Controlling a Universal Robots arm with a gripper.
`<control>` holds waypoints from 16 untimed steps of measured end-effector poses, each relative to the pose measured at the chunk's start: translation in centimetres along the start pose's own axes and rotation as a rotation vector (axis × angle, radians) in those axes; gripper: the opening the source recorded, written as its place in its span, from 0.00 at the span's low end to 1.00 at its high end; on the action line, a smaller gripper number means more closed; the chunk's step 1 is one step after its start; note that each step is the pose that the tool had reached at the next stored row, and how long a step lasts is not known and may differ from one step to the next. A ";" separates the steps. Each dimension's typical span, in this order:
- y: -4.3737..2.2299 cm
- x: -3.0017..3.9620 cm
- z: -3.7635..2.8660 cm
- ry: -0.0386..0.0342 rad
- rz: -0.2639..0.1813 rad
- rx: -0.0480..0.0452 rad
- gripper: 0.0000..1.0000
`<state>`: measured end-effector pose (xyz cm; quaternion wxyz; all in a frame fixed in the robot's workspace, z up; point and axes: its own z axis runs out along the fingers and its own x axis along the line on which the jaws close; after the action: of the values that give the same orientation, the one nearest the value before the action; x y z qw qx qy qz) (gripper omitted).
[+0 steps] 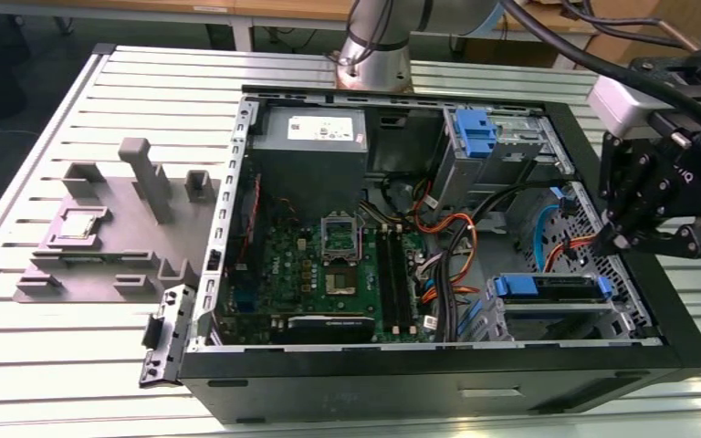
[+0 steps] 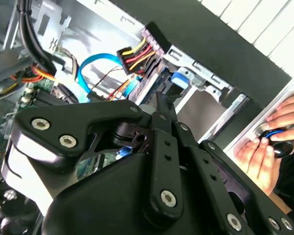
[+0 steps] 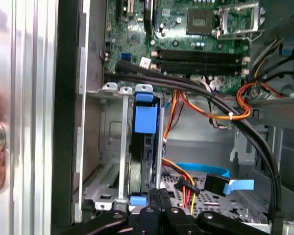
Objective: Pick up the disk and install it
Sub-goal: 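Insert the first disk wire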
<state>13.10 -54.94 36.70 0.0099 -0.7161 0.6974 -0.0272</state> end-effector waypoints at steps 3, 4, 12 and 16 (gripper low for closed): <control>-0.01 -0.04 0.01 0.0065 -0.021 0.0129 0.10; -0.01 -0.04 0.02 0.0067 -0.032 0.0152 0.10; 0.00 -0.05 0.13 0.0089 -0.140 0.0297 0.10; -0.01 -0.07 0.33 0.0335 -0.163 0.0278 0.10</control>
<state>13.13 -54.88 36.37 0.0059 -0.7697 0.6364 -0.0496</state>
